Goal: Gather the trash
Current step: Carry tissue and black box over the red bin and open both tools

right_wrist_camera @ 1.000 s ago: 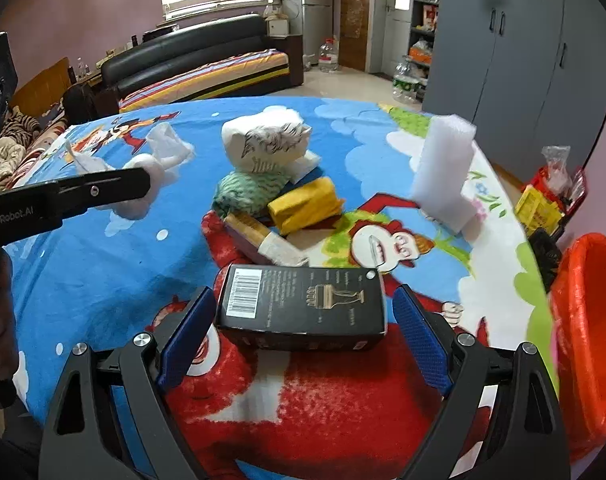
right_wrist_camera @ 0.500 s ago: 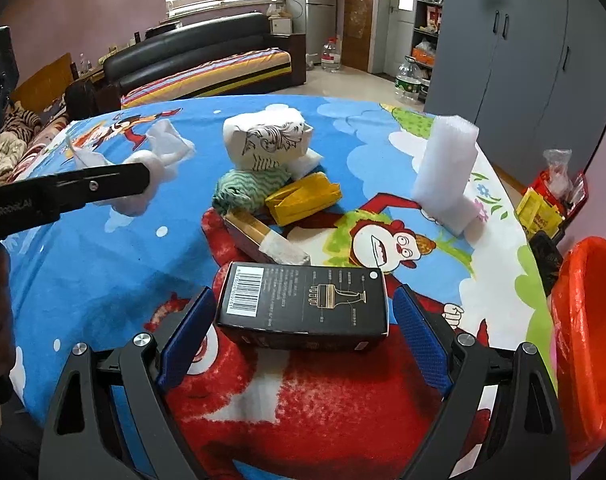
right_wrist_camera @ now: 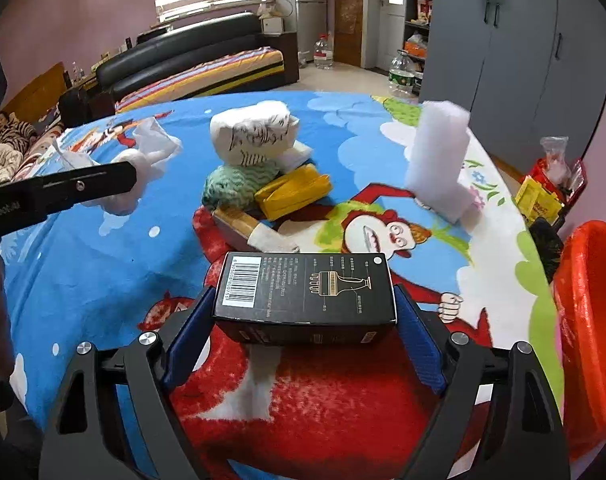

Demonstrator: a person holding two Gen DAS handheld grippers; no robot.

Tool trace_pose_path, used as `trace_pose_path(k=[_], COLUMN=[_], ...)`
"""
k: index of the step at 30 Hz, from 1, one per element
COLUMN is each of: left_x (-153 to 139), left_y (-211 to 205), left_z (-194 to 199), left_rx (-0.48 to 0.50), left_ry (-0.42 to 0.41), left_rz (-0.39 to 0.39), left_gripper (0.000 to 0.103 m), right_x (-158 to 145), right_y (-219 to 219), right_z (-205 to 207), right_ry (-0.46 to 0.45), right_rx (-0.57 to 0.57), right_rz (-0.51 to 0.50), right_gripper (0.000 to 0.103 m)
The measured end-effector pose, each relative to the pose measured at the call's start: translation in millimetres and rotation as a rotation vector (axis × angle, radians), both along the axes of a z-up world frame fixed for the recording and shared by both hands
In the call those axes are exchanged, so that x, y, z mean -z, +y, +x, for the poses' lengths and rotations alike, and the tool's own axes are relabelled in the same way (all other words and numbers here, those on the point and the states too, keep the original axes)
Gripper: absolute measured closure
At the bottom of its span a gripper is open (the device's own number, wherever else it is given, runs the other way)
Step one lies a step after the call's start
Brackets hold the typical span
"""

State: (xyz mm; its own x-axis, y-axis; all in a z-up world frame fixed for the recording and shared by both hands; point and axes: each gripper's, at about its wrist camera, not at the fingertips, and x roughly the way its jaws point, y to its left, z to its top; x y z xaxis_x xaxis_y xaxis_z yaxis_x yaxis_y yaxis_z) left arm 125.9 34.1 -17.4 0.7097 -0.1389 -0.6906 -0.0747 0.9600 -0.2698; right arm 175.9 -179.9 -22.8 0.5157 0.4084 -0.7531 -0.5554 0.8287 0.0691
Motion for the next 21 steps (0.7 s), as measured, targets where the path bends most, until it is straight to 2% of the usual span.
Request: trace_pose_path(k=[11, 21], left_x=[-29, -57], left_y=[-29, -92], left_z=[12, 46], left_rx=[0.071, 0.232], left_ry=[-0.081, -0.144], left_rz=[0.021, 0.032], left_gripper=[0.076, 0.076], right_x=[-47, -73], right_y=[-49, -123], right_z=[6, 22], right_ry=[-0.102, -0.181], right_rx=[0.139, 0.318], right_rz=[0.078, 0.09], right_gripper=[0.022, 0.022])
